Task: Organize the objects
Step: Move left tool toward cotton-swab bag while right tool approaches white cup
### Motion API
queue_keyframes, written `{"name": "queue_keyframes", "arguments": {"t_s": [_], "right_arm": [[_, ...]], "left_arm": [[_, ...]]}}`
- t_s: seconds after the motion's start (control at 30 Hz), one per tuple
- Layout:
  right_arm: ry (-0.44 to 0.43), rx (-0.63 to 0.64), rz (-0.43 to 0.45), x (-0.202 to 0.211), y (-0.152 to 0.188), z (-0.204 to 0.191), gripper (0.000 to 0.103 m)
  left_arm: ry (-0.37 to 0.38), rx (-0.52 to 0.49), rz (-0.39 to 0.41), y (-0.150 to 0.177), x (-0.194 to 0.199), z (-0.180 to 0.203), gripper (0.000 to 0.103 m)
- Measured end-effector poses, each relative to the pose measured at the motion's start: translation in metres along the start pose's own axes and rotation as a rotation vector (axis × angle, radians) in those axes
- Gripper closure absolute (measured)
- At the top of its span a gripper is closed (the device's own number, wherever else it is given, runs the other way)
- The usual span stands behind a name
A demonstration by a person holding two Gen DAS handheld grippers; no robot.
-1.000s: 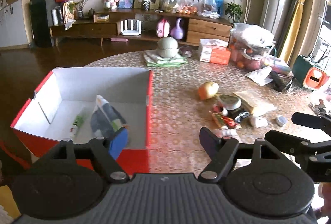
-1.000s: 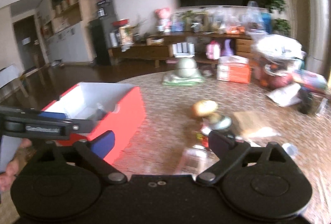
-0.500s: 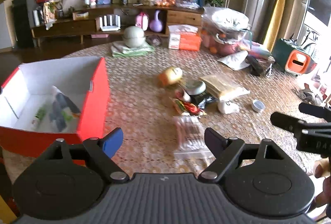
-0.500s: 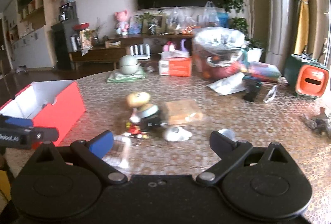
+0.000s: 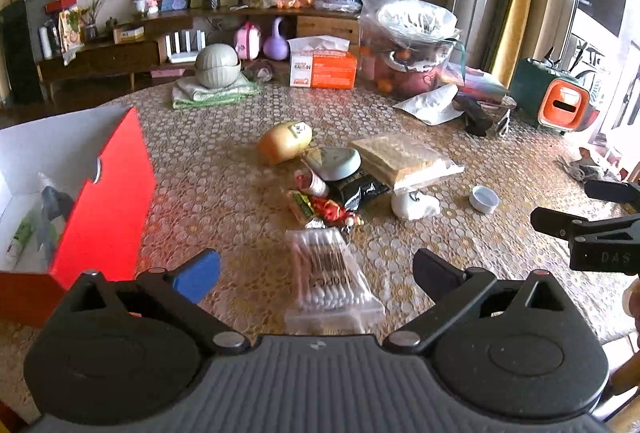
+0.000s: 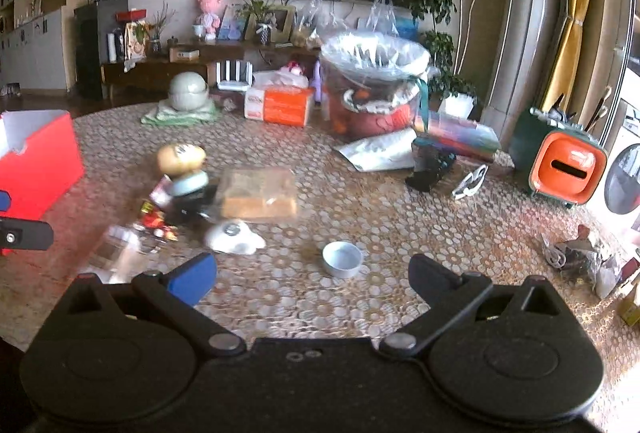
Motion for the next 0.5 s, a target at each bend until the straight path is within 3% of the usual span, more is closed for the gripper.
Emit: {"name": "queue_keyframes", "arguments": {"t_s": [0.5], "right_arm": [[-0.023,0.003,-0.016,-0.068,-0.002,0.025,0.001]], "left_arm": [[-0.038,-0.031,-0.063,0.01,-0.068,0.012,0.0]]}}
Point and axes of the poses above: each gripper's, at about its wrist camera, not at the fingertips, and x roughly against the way its jaws point, z to its right, y to its underside, the point moved 10 cm from there along -x, roughly the way its jaws point, and after that the axes turned 11 degrees about -x, right-handed, at the moved point
